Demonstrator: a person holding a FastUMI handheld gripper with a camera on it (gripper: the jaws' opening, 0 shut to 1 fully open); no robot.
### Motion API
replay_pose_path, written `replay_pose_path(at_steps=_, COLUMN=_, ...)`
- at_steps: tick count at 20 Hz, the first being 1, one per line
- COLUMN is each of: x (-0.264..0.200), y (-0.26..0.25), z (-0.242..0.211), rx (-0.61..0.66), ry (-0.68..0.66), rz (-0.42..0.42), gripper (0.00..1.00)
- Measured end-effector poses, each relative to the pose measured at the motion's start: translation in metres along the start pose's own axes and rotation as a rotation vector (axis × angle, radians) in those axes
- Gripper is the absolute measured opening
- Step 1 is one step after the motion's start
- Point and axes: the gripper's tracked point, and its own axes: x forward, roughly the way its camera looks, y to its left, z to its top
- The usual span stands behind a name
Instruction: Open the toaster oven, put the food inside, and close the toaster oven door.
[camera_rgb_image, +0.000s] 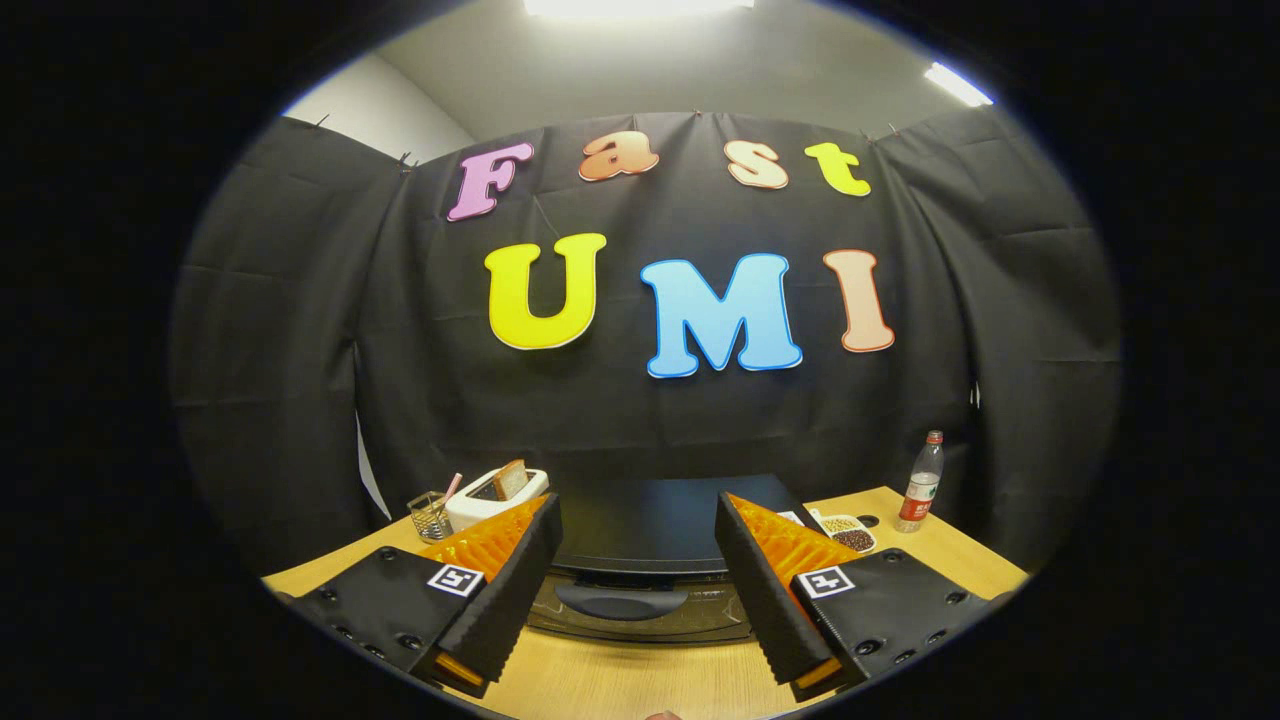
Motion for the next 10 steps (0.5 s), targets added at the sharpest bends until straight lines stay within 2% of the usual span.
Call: replay_pose_path(at_steps=10, x=0.038, y=0.006, z=-0.058, rx=-0.044, ry=0.106, rz=-0.01, gripper=0.98)
